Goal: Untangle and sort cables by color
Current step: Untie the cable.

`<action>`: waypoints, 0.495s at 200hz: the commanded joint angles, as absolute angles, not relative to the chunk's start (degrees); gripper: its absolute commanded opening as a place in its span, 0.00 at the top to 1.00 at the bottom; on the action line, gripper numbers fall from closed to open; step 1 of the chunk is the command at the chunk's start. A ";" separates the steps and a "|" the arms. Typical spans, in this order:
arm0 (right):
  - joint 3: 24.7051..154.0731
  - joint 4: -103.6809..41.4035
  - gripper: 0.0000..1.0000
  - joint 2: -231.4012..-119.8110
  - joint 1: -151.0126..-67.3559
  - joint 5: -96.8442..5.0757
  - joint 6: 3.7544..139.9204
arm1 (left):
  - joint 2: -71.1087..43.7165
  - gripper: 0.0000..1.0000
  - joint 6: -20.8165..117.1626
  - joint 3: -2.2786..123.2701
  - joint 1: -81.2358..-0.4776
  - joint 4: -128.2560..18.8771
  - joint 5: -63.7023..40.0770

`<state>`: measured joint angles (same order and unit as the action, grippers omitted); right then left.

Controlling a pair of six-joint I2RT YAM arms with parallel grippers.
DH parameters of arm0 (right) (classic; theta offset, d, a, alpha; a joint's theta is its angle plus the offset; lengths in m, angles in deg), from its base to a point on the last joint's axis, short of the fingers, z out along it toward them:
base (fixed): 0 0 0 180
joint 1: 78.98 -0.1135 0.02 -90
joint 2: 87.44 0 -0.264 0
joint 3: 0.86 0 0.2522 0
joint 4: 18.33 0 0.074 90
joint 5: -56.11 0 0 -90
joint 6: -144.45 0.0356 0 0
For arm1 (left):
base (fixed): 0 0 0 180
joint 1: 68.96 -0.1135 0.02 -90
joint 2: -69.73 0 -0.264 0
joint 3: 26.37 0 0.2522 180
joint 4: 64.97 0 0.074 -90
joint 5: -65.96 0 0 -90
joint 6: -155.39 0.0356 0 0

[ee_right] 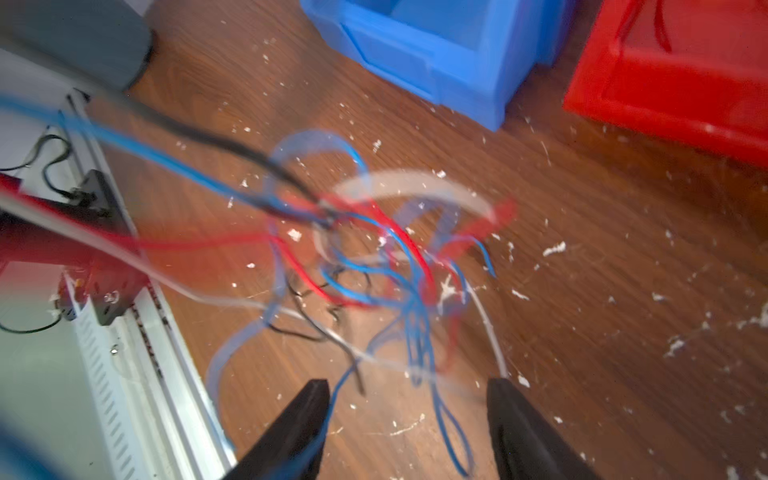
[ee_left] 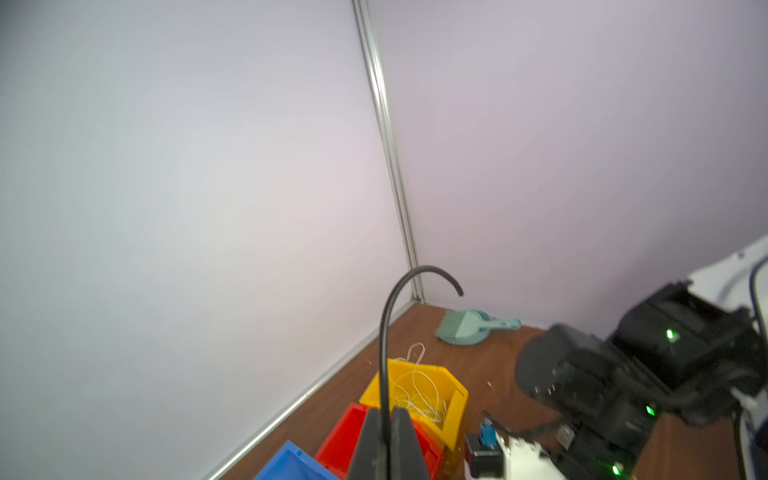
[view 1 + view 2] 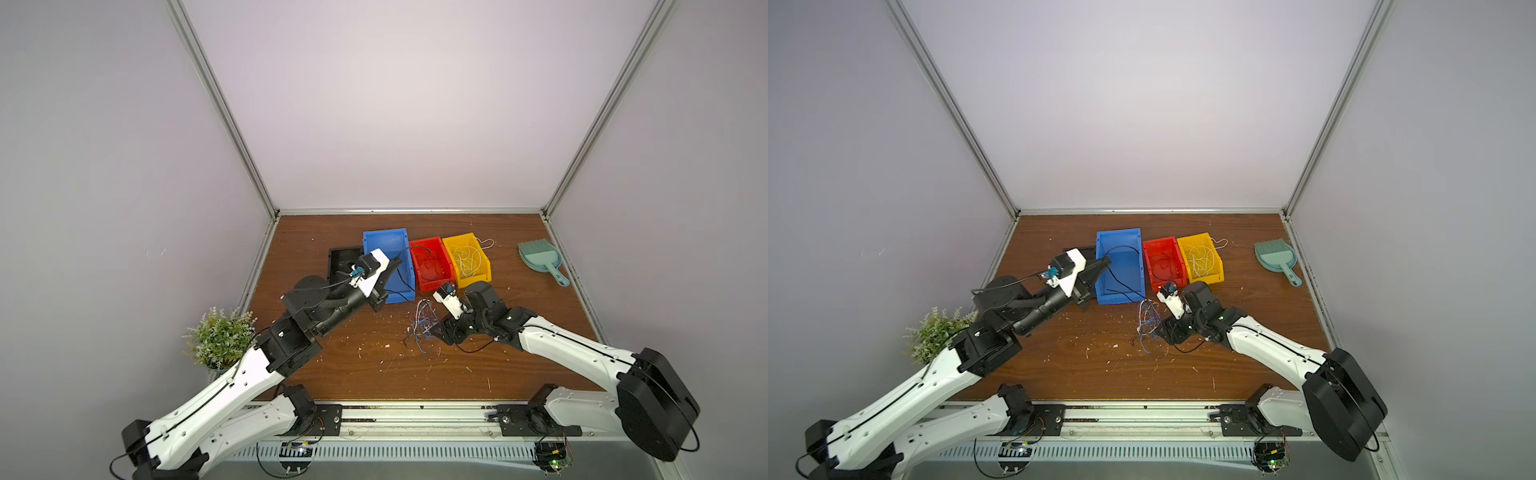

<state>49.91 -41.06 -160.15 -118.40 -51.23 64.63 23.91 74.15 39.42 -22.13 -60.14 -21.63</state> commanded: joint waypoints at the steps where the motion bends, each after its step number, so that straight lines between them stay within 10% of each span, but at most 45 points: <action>1: 48.64 -40.44 0.49 -161.68 -117.43 -49.37 66.90 | 26.26 1.00 70.39 40.55 -22.69 -66.13 -27.36; 17: 47.72 -38.78 0.72 -162.64 -116.73 -50.50 67.51 | 26.90 1.00 68.36 40.73 -22.70 -67.67 -28.80; 35: 47.35 -36.76 0.77 -161.88 -116.44 -54.18 67.56 | 27.09 1.00 66.40 40.57 -22.67 -68.90 -28.76; 65: 45.89 -31.18 0.40 -152.47 -116.43 -62.15 65.62 | 26.40 1.00 64.10 40.57 -22.65 -69.13 -25.94; 99: 45.11 -23.13 0.26 -143.20 -116.50 -67.06 63.61 | 26.47 1.00 61.91 40.75 -22.65 -69.94 -23.51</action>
